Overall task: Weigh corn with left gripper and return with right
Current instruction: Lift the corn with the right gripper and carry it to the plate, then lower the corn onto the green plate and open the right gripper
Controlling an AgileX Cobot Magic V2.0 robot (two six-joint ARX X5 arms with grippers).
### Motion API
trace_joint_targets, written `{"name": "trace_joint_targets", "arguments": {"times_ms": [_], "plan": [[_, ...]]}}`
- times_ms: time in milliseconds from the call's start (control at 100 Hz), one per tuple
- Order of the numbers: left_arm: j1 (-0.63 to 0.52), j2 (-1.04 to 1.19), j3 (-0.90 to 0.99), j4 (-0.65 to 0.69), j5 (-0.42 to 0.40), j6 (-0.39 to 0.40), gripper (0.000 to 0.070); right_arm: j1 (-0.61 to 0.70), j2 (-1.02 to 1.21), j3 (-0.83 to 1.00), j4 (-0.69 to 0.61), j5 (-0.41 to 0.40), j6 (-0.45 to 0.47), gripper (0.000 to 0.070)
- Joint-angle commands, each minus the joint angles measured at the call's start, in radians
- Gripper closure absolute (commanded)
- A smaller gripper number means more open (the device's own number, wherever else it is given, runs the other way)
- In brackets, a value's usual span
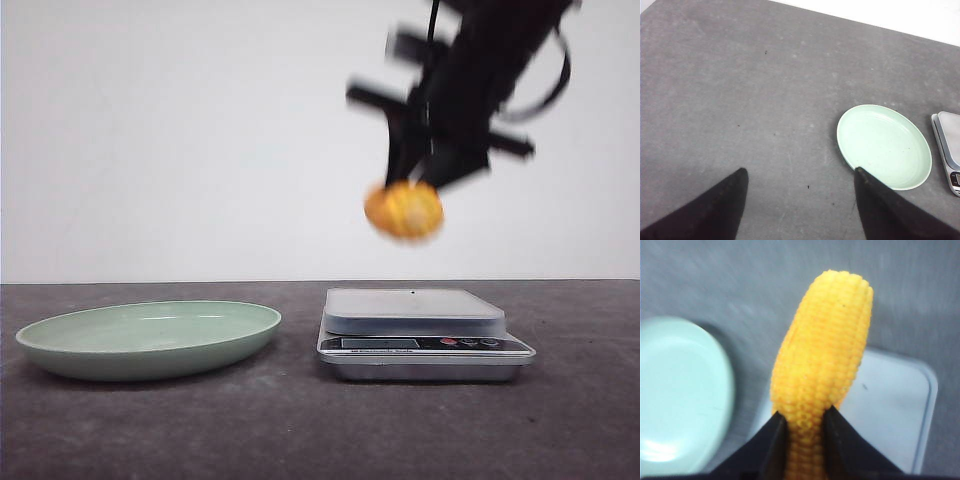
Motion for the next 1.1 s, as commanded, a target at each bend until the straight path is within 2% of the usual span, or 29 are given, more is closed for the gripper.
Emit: {"name": "trace_joint_targets", "arguments": {"times_ms": [0, 170, 440, 730, 1090], "plan": [[-0.004, -0.001, 0.01, 0.016, 0.001, 0.002, 0.0307, 0.043, 0.011, 0.048, 0.01, -0.012, -0.011, 0.07], [-0.004, -0.001, 0.01, 0.041, 0.001, 0.003, 0.0307, 0.163, 0.039, 0.13, 0.027, 0.006, -0.008, 0.07], [-0.004, -0.001, 0.01, 0.051, 0.001, 0.007, 0.0307, 0.309, 0.215, 0.299, 0.031, 0.043, 0.012, 0.07], [-0.004, -0.001, 0.01, 0.051, 0.001, 0.006, 0.0307, 0.337, 0.46, 0.408, 0.033, 0.044, 0.037, 0.07], [-0.004, -0.001, 0.01, 0.039, 0.001, 0.005, 0.0307, 0.338, 0.574, 0.409, 0.021, 0.046, 0.044, 0.07]]}}
